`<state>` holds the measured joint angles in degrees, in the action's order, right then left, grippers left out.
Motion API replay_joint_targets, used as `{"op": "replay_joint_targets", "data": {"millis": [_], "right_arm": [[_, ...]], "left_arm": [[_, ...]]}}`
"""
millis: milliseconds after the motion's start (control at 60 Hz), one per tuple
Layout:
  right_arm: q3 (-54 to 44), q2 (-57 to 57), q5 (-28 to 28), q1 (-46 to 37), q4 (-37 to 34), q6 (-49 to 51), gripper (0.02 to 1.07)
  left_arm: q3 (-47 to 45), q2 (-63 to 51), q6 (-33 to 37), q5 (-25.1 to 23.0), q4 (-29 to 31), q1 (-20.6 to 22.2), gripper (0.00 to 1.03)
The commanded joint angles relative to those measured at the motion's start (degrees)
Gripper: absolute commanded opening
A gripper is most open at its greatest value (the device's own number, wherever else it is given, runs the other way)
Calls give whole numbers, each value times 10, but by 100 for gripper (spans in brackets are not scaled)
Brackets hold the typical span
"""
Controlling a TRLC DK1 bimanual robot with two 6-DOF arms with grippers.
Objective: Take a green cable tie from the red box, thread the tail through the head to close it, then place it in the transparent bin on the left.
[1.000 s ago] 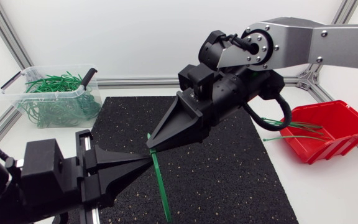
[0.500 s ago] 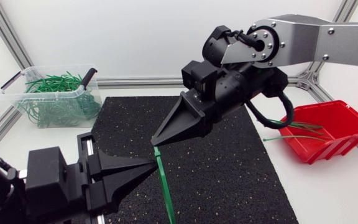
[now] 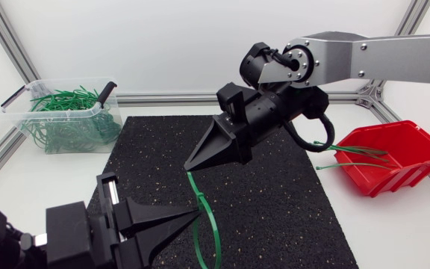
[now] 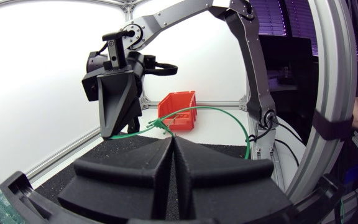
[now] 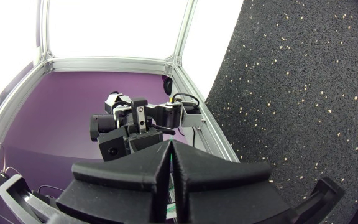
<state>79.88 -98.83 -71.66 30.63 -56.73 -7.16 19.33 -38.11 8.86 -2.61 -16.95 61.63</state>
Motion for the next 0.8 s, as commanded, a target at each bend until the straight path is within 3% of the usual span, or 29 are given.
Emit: {"op": "replay_joint_targets", "data": {"millis": [0,50,83,183,250,350,400,533,783], "right_arm": [[1,0,15,-4,21,-8,8],[-13,15,27,-3,42,-8,8],[-20,24,42,-4,50,-14,15],[-33,35,83,-9,52,-16,69],[-45,36,122,-11,58,-10,103],[-57,36,148,-23,82,-4,104],[-61,38,181,-29,97,-3,104],[-80,58,253,-44,144,-3,104],[-166,144,403,-40,254,-17,104]], "left_arm": [[-5,-2,14,-22,-1,6,4],[-4,-1,14,-21,3,-10,4],[-2,-1,13,-21,6,-32,4],[10,-5,10,-27,7,-124,4],[24,-27,5,-61,2,-223,4],[49,-63,-17,-122,-8,-360,4],[62,-90,-18,-129,-27,-417,4],[114,-152,-26,-140,-46,-537,4],[257,-275,-58,-144,-63,-712,4]]}}
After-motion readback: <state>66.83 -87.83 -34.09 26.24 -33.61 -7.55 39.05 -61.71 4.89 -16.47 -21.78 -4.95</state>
